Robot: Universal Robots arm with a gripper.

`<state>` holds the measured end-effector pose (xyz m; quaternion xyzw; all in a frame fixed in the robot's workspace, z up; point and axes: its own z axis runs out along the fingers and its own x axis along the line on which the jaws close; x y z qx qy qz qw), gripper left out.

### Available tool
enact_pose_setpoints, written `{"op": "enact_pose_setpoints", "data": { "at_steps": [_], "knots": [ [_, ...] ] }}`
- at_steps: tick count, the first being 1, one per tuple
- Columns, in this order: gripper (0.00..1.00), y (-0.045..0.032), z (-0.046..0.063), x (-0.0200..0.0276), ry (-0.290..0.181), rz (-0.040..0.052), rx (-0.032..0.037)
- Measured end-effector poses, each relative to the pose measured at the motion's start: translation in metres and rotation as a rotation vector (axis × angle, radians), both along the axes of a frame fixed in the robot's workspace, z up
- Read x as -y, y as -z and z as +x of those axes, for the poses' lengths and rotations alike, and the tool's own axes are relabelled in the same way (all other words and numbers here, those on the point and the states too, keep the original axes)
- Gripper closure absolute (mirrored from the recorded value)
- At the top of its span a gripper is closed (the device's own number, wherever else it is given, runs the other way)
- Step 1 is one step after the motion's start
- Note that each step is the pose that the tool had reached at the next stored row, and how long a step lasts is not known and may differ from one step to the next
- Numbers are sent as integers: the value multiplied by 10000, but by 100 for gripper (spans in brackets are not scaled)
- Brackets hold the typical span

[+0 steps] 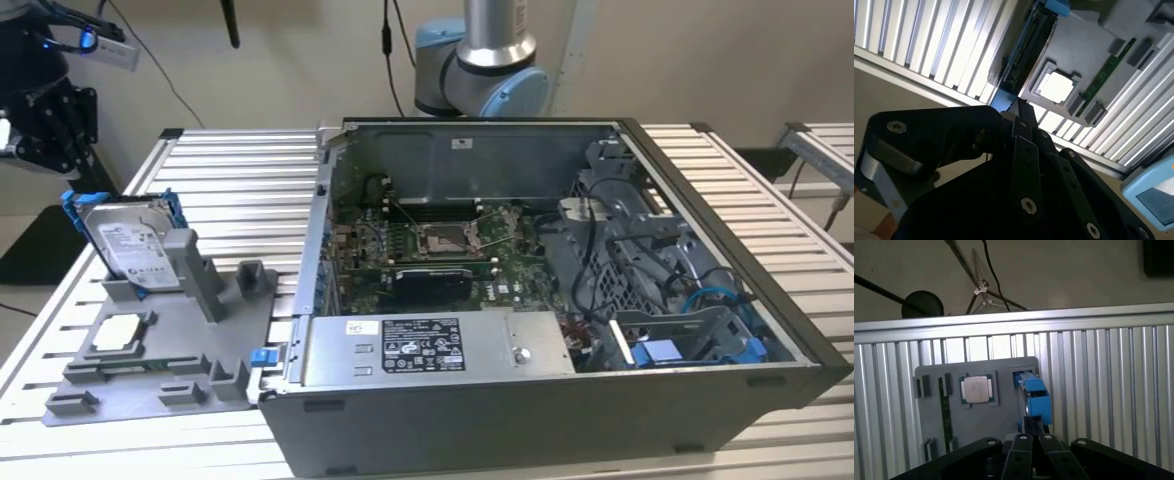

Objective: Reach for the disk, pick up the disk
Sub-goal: 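Pick up the disk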

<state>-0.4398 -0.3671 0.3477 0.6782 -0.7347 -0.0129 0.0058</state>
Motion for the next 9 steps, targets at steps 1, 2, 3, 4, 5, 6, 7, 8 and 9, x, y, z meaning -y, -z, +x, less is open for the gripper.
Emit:
{"op": "enact_pose_setpoints", "data": {
  "at_steps": [1,2,3,4,5,6,7,8,9],
  "knots": [
    [100,0,0,0,0,0,0],
    [100,0,0,0,-5,0,0],
    [100,1,0,0,-43,0,0],
    [100,1,0,0,-143,0,0],
    [100,1,0,0,-269,0,0],
    [100,1,0,0,-370,0,0],
    [100,1,0,0,-392,0,0],
    [100,2,0,0,-391,0,0],
    [100,2,-1,0,-391,0,1]
  ]
}}
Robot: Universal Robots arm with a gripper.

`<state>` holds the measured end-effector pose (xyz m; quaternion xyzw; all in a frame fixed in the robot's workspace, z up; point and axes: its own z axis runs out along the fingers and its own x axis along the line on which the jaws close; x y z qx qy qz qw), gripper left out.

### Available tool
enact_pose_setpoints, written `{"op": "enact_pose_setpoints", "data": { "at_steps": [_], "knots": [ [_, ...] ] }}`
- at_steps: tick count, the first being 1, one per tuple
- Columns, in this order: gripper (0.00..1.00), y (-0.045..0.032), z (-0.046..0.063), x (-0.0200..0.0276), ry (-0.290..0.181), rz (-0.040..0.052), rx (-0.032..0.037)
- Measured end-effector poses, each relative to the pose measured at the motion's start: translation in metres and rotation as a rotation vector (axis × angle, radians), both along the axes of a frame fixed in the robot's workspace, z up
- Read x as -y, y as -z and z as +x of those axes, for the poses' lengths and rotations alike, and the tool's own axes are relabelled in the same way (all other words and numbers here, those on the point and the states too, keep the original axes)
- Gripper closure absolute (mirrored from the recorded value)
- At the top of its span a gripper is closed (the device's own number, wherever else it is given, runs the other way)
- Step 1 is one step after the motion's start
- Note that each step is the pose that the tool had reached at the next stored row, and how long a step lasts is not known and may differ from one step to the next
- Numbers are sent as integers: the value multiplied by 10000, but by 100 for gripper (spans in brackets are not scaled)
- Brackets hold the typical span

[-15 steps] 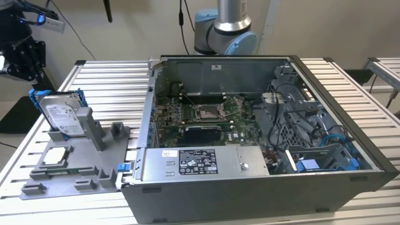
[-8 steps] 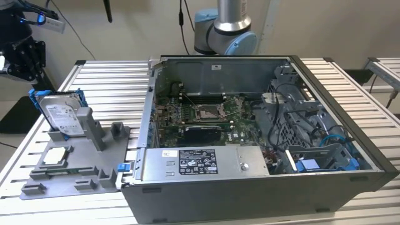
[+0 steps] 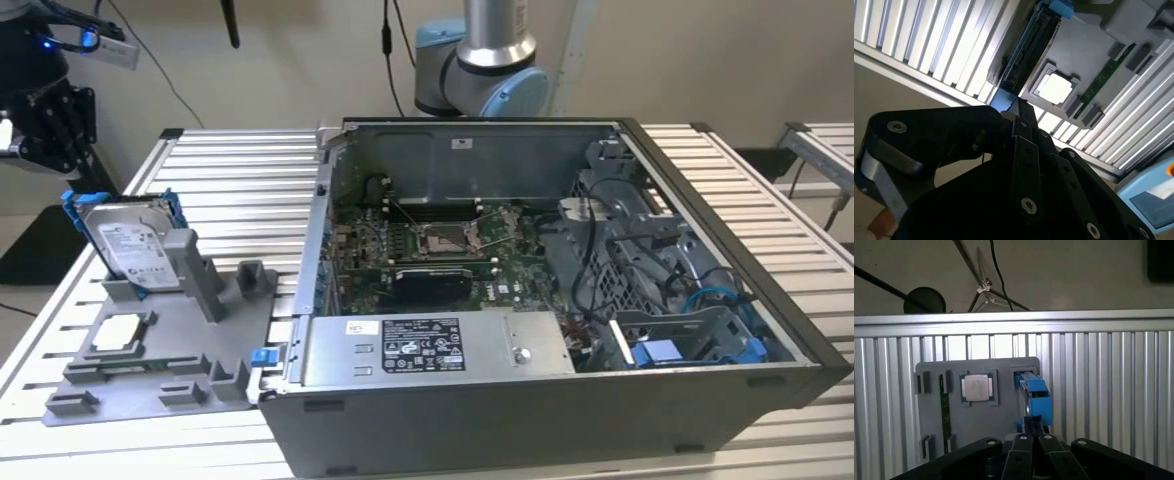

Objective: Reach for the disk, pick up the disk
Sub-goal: 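Pick up the disk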

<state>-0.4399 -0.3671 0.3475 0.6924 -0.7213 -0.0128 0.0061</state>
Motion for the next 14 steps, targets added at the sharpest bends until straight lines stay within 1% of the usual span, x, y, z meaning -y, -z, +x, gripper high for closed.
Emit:
{"op": "enact_pose_setpoints", "data": {
  "at_steps": [3,4,10,14],
  "knots": [
    [100,0,0,0,-1,0,0],
    [0,0,0,0,-2,0,0],
    [0,9,1,-3,-4,1,2],
    [0,47,-4,-19,-4,1,2]
  ]
}}
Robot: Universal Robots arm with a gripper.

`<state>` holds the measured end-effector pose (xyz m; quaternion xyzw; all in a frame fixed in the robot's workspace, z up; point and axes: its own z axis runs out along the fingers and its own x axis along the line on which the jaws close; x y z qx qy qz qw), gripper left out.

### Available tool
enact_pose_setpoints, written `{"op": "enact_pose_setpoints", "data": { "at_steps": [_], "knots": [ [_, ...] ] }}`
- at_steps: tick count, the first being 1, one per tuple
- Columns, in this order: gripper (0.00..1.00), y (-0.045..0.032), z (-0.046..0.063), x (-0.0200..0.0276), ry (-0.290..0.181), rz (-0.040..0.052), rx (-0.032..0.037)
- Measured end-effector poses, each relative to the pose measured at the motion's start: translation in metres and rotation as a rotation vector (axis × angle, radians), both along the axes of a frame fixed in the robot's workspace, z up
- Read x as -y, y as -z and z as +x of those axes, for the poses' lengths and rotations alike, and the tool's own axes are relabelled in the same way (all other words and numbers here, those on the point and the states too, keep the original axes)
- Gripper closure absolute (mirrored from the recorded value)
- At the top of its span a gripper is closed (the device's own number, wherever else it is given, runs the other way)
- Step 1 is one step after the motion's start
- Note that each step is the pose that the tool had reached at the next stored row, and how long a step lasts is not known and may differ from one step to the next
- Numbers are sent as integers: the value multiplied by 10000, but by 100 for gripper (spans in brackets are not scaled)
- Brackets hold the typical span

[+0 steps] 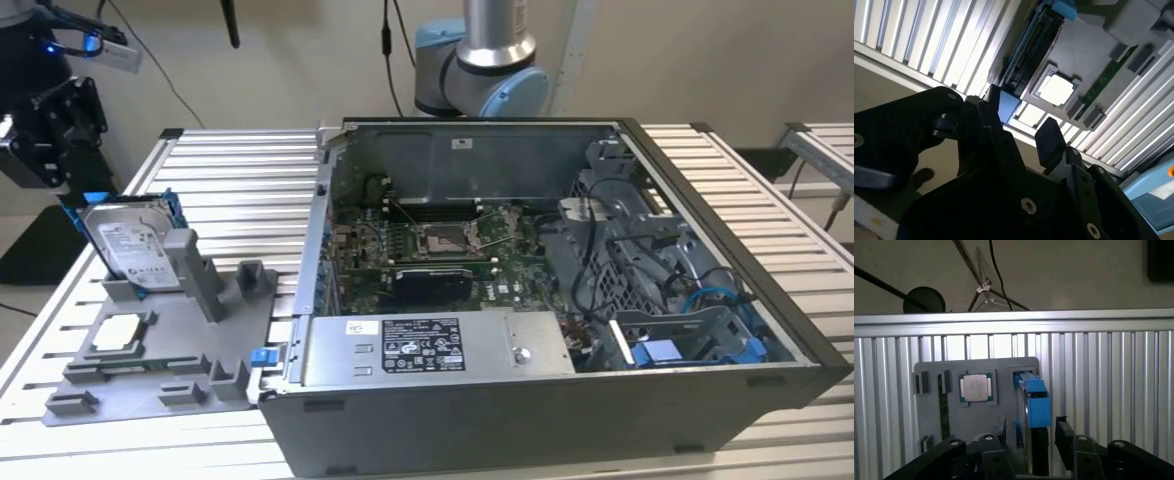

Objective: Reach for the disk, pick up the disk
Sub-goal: 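Pick up the disk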

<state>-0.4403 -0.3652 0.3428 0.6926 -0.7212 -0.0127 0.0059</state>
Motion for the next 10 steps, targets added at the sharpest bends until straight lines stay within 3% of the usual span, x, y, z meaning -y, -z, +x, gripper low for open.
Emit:
{"op": "enact_pose_setpoints", "data": {
  "at_steps": [10],
  "knots": [
    [0,153,-25,-20,0,-1,-2]
  ]
}}
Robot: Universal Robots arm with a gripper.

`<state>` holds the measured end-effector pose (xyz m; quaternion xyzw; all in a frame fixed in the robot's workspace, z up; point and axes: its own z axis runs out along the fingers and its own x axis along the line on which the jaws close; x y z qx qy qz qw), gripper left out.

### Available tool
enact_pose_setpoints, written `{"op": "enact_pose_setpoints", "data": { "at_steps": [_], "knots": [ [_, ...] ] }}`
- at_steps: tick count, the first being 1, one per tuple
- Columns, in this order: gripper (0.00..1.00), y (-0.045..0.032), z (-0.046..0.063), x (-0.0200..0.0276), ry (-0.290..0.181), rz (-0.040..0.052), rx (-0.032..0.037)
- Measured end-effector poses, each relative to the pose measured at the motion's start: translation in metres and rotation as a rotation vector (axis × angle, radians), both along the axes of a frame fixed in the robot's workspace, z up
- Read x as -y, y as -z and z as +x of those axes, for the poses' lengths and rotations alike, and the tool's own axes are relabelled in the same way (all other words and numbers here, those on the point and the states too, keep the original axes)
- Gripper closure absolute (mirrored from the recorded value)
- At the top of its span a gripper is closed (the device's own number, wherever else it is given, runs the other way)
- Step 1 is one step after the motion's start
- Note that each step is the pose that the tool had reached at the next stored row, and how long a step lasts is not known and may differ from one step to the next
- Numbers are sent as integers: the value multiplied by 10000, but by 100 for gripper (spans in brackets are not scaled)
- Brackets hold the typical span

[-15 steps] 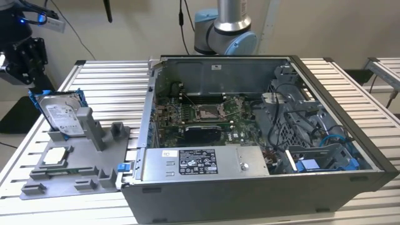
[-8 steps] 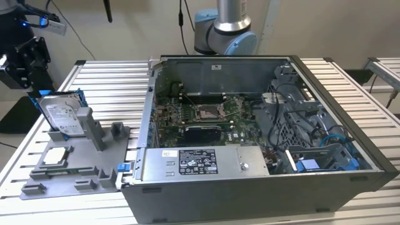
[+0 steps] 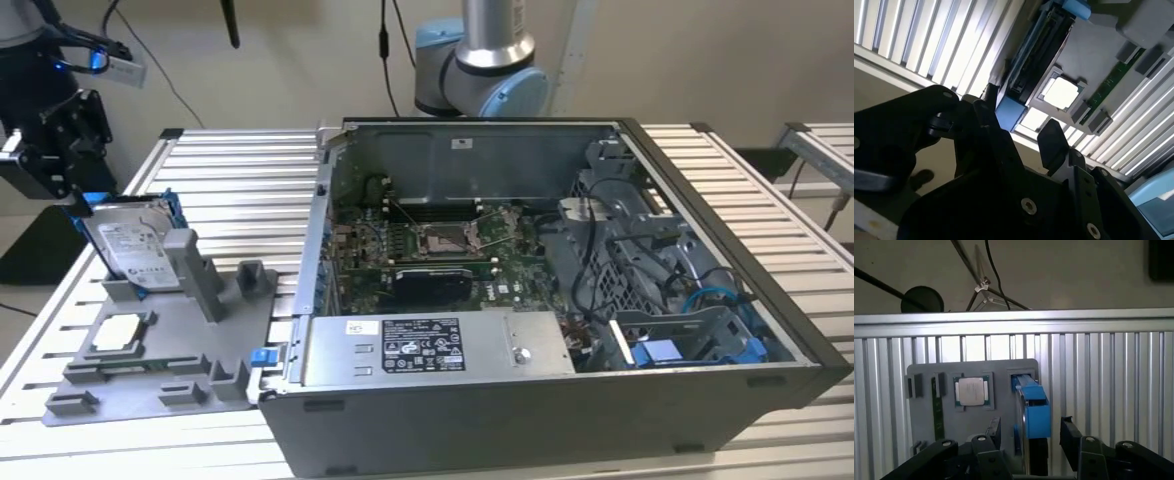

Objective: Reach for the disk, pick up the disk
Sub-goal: 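Pick up the disk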

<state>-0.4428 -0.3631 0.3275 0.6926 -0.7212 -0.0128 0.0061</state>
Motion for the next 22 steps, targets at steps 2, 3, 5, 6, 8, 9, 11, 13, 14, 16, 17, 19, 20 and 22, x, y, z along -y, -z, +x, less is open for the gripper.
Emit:
{"op": "enact_pose_setpoints", "data": {
  "at_steps": [2,3,5,6,8,9,11,13,14,16,17,19,20,22],
  "knots": [
    [0,36,0,0,-1,0,0],
    [0,55,0,0,-2,1,1],
    [0,91,0,0,-2,0,0],
    [0,110,0,0,-3,0,1],
    [0,146,0,0,-3,0,1],
    [0,164,0,0,-4,1,1],
    [0,200,0,0,-7,1,1],
    [0,237,0,0,-11,0,1],
    [0,255,0,0,-13,0,1],
    [0,291,0,0,-16,1,8],
    [0,310,0,0,-17,1,16],
    [0,346,0,0,-22,1,34],
    [0,364,0,0,-25,3,45],
    [0,400,0,0,-31,7,70]
  ]
}}
